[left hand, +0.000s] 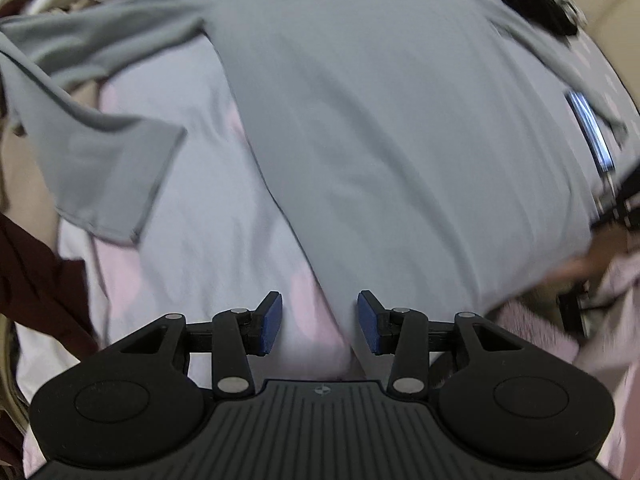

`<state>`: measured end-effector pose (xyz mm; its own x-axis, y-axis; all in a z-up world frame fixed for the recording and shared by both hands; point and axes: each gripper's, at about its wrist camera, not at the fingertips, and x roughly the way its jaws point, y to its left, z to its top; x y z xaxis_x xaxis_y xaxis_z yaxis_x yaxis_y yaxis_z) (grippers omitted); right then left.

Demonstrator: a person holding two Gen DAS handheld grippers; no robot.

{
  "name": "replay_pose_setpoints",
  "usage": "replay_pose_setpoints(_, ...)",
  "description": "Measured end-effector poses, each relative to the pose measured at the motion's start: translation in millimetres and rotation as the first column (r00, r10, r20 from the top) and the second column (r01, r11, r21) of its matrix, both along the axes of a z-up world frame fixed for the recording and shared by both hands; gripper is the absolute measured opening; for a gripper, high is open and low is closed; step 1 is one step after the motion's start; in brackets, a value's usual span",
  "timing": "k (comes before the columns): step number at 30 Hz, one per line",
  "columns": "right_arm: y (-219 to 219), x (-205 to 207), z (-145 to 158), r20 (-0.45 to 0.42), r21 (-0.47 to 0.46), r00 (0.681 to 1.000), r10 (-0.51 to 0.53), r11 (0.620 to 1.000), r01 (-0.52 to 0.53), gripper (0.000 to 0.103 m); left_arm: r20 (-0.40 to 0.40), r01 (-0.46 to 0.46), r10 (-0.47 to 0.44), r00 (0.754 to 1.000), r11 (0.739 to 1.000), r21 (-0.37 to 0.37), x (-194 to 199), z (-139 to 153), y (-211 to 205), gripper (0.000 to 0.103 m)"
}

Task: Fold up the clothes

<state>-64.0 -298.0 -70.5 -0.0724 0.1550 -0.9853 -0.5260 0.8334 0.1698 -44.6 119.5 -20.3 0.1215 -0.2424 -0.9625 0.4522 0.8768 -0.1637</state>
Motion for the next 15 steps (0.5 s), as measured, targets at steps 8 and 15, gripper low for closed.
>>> replay_pose_setpoints(8, 11, 2, -5, 0.005, -0.030, 1.000, 0.025, 0.999, -0.024, 0.002, -0.064, 0.140, -0.135, 0.989, 0.988, 0.072, -26, -23, -15, 0.044)
replay_pose_setpoints(15, 12, 0, -9, 0.010, -0.030, 1.000, 0.011, 0.999, -0.011, 0.002, 0.024, 0.263, -0.262, 0.965, 0.964, -0.041, -36, -12, -37, 0.025)
